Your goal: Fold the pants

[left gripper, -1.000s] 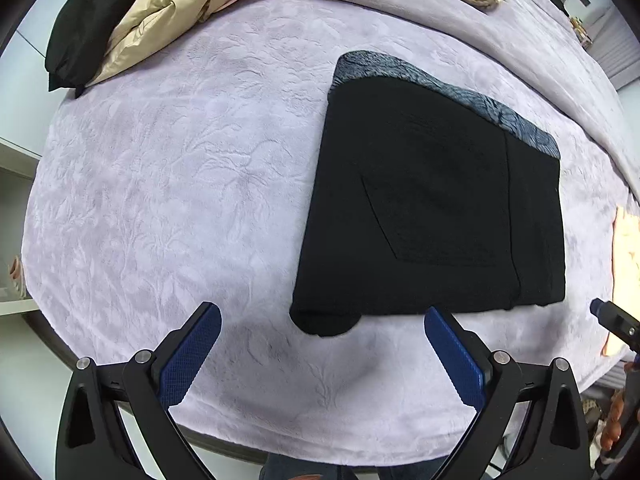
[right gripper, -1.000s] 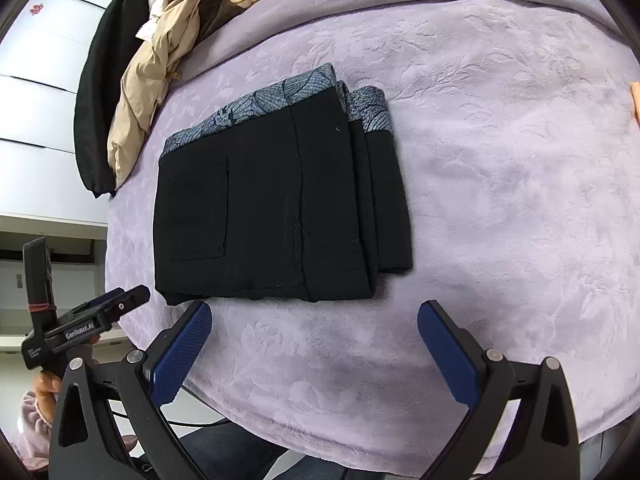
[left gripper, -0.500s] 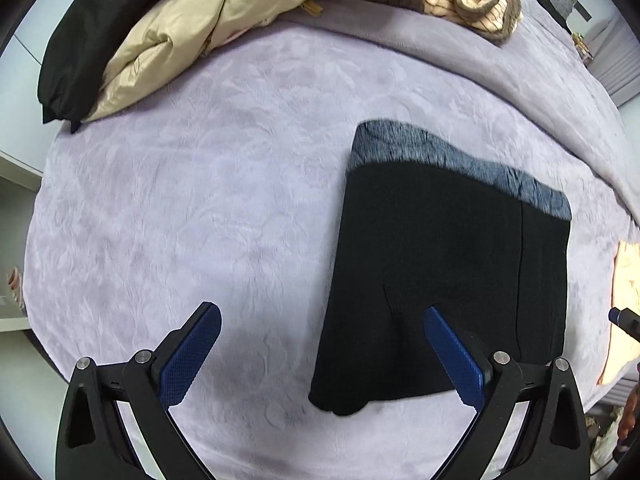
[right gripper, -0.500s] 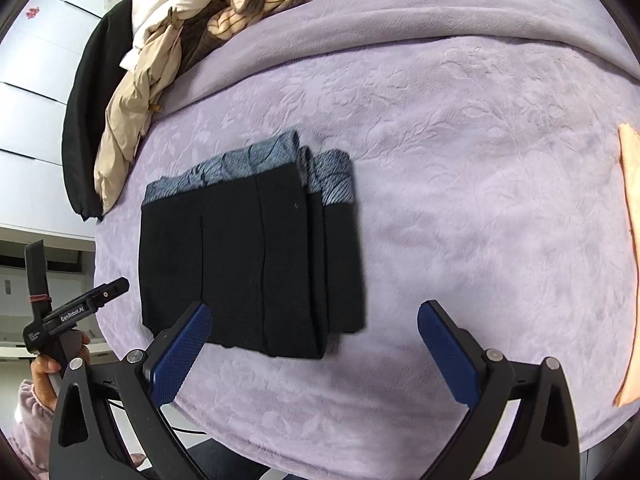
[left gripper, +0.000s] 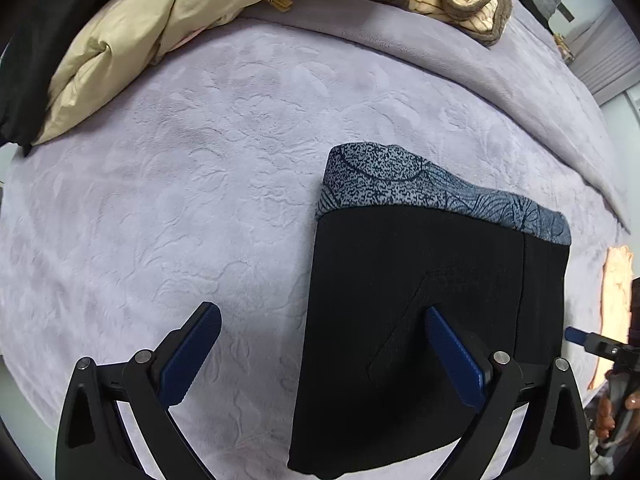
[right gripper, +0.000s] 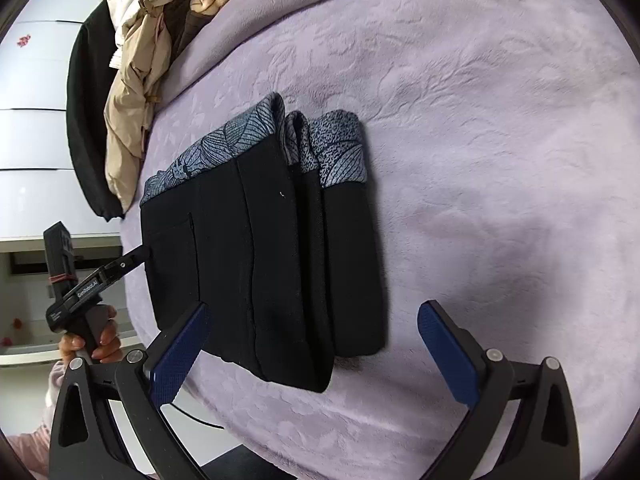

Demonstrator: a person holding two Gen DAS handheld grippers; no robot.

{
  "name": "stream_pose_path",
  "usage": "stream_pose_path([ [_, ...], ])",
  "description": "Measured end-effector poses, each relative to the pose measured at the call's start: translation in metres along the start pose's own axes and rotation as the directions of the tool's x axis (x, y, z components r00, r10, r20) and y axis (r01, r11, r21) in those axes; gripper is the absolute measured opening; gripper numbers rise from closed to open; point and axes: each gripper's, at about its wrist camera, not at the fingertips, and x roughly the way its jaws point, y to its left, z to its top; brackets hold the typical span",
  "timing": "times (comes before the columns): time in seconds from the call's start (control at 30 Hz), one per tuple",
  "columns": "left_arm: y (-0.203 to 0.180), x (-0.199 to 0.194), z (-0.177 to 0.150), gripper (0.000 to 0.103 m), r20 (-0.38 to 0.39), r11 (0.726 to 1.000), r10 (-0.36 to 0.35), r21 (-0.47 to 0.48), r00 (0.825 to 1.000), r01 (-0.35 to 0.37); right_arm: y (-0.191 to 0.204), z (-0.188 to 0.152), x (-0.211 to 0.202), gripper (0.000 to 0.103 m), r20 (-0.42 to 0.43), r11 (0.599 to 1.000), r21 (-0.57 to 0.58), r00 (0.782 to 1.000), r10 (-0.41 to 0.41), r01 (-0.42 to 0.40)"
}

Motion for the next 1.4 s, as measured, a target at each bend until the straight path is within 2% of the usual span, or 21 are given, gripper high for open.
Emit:
stream_pose_path([
  [0.1, 0.011, 0.003, 0.003, 0.102, -0.001, 0.997, -0.078, -0.014, 0.997, 0.078, -0.010, 0.006, 0.009, 0.103, -0.007, 0.998, -0.002, 0.998, 0.063, -0.063],
  [0.27, 0.020, 0.013, 0.000, 0.102, -0.005, 0.988, -0.153, 0.026, 0.988, 0.153, -0.030, 0.016, 0.018, 0.103, 0.002, 0.987, 0.014, 0.987, 0.163, -0.163],
  [0.47, 0.002, 0.036, 0.002, 0.102, -0.054, 0.964, -0.243, 0.093, 0.968, 0.248, -0.036, 0.028, 0.042, 0.103, -0.053, 0.962, -0.017, 0.961, 0.273, -0.274],
  [0.57, -0.009, 0.049, 0.003, 0.102, -0.083, 0.953, -0.279, 0.096, 0.957, 0.287, -0.030, 0.034, 0.055, 0.103, -0.066, 0.948, -0.039, 0.947, 0.314, -0.317],
  [0.63, -0.012, 0.053, 0.002, 0.103, -0.094, 0.952, -0.289, 0.080, 0.953, 0.296, -0.027, 0.037, 0.062, 0.103, -0.069, 0.950, -0.035, 0.949, 0.307, -0.310],
  [0.7, -0.014, 0.055, 0.000, 0.103, -0.090, 0.955, -0.288, 0.053, 0.953, 0.293, -0.027, 0.039, 0.069, 0.093, -0.070, 0.966, -0.004, 0.964, 0.257, -0.257],
  [0.73, -0.017, 0.051, -0.002, 0.094, -0.073, 0.953, -0.293, 0.054, 0.953, 0.297, -0.028, 0.039, 0.070, 0.076, -0.068, 0.967, 0.013, 0.965, 0.253, -0.253],
  [0.77, -0.021, 0.047, -0.004, 0.081, -0.062, 0.949, -0.306, 0.060, 0.950, 0.310, -0.027, 0.039, 0.068, 0.070, -0.060, 0.964, 0.023, 0.962, 0.265, -0.264],
  [0.8, -0.027, 0.039, -0.007, 0.080, -0.047, 0.953, -0.289, 0.074, 0.956, 0.292, -0.026, 0.037, 0.065, 0.066, -0.053, 0.963, 0.022, 0.962, 0.268, -0.268],
  [0.83, -0.032, 0.034, -0.008, 0.072, -0.038, 0.955, -0.280, 0.093, 0.959, 0.283, -0.022, 0.034, 0.061, 0.058, -0.047, 0.961, 0.013, 0.960, 0.276, -0.276],
  [0.97, -0.047, 0.010, -0.014, 0.059, -0.016, 0.960, -0.248, 0.131, 0.969, 0.248, -0.009, 0.027, 0.040, 0.042, -0.023, 0.949, 0.009, 0.949, 0.316, -0.316],
  [1.17, -0.048, -0.032, -0.032, 0.059, -0.009, 0.958, -0.259, 0.126, 0.966, 0.258, 0.009, 0.005, 0.018, 0.042, -0.023, 0.930, -0.010, 0.930, 0.367, -0.367],
  [1.3, -0.042, -0.057, -0.055, 0.059, -0.005, 0.960, -0.247, 0.135, 0.969, 0.246, 0.014, -0.024, 0.011, 0.042, -0.017, 0.911, 0.023, 0.911, 0.411, -0.411],
  [1.4, -0.036, -0.058, -0.071, 0.059, -0.016, 0.965, -0.227, 0.131, 0.974, 0.227, 0.012, -0.051, 0.013, 0.042, -0.005, 0.903, 0.057, 0.904, 0.427, -0.426],
])
